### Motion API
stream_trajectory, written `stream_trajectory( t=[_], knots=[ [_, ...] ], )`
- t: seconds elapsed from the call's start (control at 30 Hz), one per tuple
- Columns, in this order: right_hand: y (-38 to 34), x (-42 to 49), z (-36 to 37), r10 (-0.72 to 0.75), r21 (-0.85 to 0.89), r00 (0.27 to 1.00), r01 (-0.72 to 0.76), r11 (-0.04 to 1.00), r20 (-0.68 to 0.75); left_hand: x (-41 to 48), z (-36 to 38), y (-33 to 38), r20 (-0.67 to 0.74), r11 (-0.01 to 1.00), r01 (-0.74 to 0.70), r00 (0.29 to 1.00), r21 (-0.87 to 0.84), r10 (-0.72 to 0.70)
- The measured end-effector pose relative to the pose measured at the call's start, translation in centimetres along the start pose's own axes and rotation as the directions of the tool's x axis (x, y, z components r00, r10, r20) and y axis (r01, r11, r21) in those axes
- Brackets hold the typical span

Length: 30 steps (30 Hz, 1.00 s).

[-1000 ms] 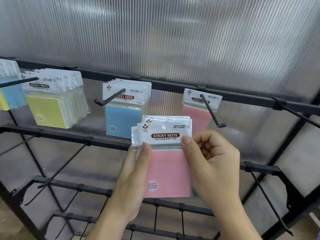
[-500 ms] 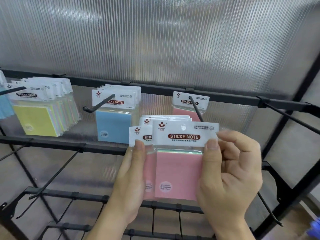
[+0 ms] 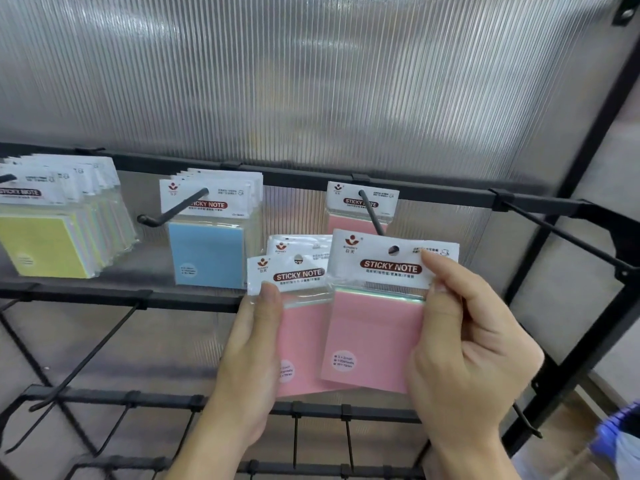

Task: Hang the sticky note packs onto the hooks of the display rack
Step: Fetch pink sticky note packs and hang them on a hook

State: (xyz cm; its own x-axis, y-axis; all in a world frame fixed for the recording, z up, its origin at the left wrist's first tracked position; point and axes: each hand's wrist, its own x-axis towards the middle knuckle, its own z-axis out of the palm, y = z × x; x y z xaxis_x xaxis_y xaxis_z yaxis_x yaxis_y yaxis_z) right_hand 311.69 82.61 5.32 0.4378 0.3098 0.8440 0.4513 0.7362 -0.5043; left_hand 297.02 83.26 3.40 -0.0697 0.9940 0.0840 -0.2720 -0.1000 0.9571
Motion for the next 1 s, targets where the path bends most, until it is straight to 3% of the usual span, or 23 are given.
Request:
stream_trajectory(
  t=[0.3,0.73,1.0],
  knots=[
    [0.6,0.7,0.2,-0.063,-0.084,0.995,0.070,0.994,0.081,0.5,-0.4,-0.4,-0.073,1.000,-0.020,0.997,0.013,0.021],
    [4.9,3.2,3.9,-0.046,-0.238,0.988,0.081,0.968,0.149,0.8,-2.4,0.1,-0.137,0.999,-0.041,0.990,0.031,0.044],
    [8.2,4.0,5.5,0.114,-0.341,0.930,0.013,0.940,0.348,1.1,-2.4,0.1,-0.108,0.997,-0.057,0.992,0.043,0.062]
  ],
)
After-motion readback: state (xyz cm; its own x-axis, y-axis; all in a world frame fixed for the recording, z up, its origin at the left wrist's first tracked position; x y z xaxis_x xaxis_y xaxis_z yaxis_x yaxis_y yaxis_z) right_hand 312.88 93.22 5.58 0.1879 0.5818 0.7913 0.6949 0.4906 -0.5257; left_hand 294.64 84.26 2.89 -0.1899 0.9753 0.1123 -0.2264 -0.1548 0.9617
